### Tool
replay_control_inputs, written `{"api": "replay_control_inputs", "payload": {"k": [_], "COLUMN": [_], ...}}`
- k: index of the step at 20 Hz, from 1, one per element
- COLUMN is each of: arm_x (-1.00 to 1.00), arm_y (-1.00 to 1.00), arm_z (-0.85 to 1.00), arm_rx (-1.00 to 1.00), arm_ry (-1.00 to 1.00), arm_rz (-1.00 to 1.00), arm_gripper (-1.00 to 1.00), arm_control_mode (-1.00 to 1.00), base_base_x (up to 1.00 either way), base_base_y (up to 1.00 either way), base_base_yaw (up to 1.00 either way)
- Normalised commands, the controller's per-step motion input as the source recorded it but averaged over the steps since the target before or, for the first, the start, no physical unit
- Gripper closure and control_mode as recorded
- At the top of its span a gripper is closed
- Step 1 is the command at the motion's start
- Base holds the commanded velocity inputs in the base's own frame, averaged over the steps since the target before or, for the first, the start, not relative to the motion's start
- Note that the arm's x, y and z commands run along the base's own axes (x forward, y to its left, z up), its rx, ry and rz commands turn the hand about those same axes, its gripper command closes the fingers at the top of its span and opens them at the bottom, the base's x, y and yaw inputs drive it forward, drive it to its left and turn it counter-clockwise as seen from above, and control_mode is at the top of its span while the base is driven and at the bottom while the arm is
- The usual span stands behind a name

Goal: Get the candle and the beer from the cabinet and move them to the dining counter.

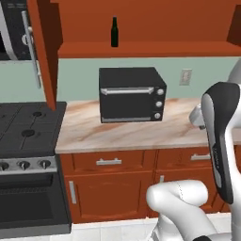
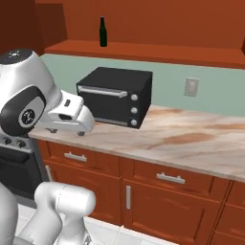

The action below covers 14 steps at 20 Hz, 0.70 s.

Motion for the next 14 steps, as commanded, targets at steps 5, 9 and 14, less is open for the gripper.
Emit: {"api": "replay_control_inputs", "payload": {"k": [5,9,14], "arm_x": [0.00,0.00,0.00], "arm_y": [0.00,0.00,0.00], "arm_z": [0.00,0.00,0.00], "arm_rx": [0.00,0.00,0.00], "arm_ry": [0.00,0.00,0.00], "arm_rz": [0.00,0.00,0.00], "arm_gripper": [-1.00,-1.00,-1.00], "arm_control_mode": [1.00,1.00,1.00], "base_base_x": [0.27,0.35,0.38], "base_base_y": [0.58,0.30,0.00], "base_base_yaw": [-0.02,-0.10,-0.22]}}
